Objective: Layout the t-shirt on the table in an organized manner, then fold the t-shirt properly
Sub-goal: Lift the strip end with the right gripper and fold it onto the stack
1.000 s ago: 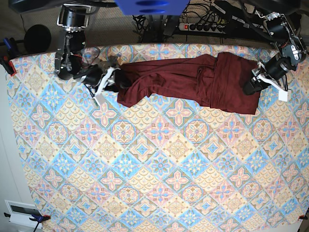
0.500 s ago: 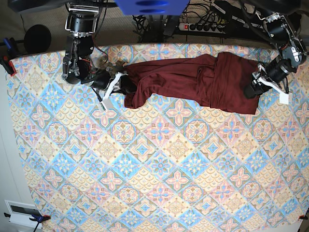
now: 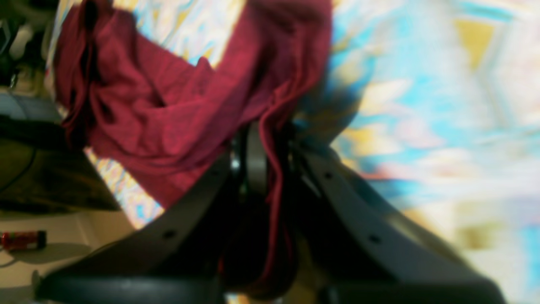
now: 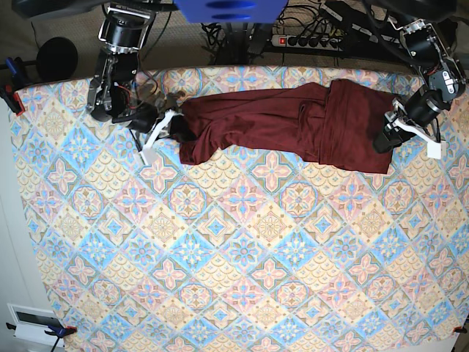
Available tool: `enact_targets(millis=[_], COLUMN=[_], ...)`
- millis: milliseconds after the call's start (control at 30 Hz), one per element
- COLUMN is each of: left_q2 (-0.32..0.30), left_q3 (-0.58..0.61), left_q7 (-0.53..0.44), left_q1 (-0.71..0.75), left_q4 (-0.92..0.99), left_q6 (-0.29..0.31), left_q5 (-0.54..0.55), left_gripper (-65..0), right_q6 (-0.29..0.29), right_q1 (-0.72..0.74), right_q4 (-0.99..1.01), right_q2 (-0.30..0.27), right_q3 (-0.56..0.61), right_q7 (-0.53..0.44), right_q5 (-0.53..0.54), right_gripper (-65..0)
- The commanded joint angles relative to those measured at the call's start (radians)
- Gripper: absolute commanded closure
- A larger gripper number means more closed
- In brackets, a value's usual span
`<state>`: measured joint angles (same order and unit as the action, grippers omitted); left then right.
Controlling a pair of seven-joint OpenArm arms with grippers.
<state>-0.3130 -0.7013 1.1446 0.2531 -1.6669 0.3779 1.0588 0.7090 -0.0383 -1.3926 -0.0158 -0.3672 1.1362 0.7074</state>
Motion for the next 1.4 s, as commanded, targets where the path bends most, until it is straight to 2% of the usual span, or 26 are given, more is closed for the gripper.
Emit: enact_targets(millis=[0,367,467,700,767,900,1000,1100,1267,1367], left_q2=[-0.016,-0.01,0.016,0.041,0.042,0.044,0.044,0.044,0.045,0.045], left_q3=[-0.008,-0.008,-0.005,-0.001,-0.001,-0.001,-0.001,-0.002,-0.002,-0.002], left_q7=[-0.019,-0.019,-0.019,-0.019,-0.019,-0.019,-0.019,-0.019,-0.019,-0.019], left_q1=[-0.007,-0.034,-0.034,-0.034,-0.033,-0.03,-0.027,-0.025,-0.027,-0.025], left_q4=[-0.012,-0.012,-0.012,-0.012,-0.012,-0.012,-0.012,-0.012,-0.012,-0.012], left_q6=[0.003,0.002,0.002,0.0,0.0,0.0,0.0,0.0,0.0,0.0], left_q5=[0.021,-0.007,-0.009,-0.01,-0.01,-0.01,-0.01,-0.012,-0.071,-0.071], left_gripper=[-26.2,-26.2,-26.2,-26.2,-26.2,-26.2,-26.2,-26.2,-26.2,-26.2], right_q6=[-0.011,-0.011,-0.011,-0.011,-0.011,-0.011,-0.011,-0.011,-0.011,-0.011], right_q1=[0.058,0.196,0.209,0.202,0.199,0.156,0.136,0.136,0.136,0.136], right_q4=[-0.014,0.158,0.17,0.019,-0.041,-0.166,-0.255,-0.314,-0.336,-0.336], right_q2=[-0.033,-0.155,-0.187,-0.189,-0.175,-0.111,-0.071,-0.034,0.032,0.07], right_q3=[-0.017,-0.125,-0.125,-0.12,-0.115,-0.069,0.009,0.084,0.17,0.219], right_q7=[-0.023,-0.124,-0.135,-0.092,-0.075,-0.063,-0.063,-0.063,-0.066,-0.066], right_q5=[-0.021,-0.022,-0.019,-0.016,-0.016,-0.015,-0.005,0.051,0.079,0.082], right_gripper=[0.0,0.0,0.0,0.0,0.0,0.0,0.0,0.0,0.0,0.0])
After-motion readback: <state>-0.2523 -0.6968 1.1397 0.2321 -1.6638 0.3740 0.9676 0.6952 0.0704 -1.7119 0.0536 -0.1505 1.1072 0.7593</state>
